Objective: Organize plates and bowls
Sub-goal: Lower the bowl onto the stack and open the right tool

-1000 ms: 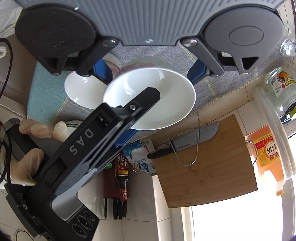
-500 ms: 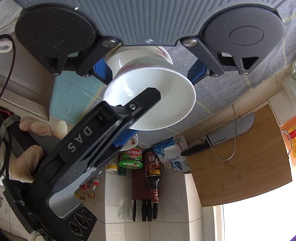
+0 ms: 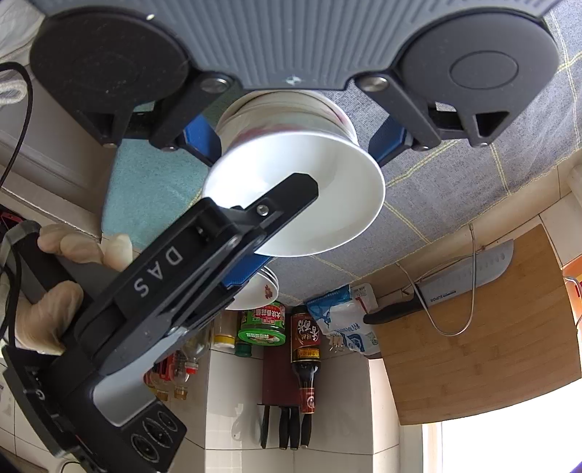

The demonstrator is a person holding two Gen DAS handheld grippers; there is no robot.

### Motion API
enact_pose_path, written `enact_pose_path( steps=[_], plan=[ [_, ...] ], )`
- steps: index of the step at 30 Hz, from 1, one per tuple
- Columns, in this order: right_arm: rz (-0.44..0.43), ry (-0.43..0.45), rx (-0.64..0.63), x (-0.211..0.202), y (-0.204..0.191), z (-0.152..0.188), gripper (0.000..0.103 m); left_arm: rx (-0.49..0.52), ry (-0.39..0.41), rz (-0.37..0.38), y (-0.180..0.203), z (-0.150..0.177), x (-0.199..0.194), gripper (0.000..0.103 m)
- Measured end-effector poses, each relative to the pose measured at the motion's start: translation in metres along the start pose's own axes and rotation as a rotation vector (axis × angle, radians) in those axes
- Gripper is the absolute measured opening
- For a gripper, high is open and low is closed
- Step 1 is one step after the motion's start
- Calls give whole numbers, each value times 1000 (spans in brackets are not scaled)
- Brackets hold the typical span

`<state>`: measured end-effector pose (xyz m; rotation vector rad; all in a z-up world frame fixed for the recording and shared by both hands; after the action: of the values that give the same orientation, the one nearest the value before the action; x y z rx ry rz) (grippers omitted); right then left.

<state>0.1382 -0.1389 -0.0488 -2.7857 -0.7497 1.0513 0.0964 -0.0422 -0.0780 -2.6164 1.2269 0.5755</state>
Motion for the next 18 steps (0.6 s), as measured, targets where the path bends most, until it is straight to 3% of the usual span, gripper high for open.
enact_pose_path(
  steps=[14, 18],
  plan=[
    [18, -9, 13, 4, 4, 9, 75, -19, -39, 19, 0, 6, 11, 87],
    [12, -5, 13, 7, 3, 10, 79, -13, -42, 18, 0, 8, 13, 88]
  ],
)
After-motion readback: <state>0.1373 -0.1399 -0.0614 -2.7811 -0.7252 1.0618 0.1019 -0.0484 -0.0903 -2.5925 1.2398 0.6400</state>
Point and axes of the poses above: each gripper's, at about its wrist camera, not at the fingertips, and x roughly the way its jaws point, y to its right, z to its underside, the point moved 7 cm from there along x, roughly the way its jaws point, and after that the axes turned 13 degrees about y, right-handed, at the moved point
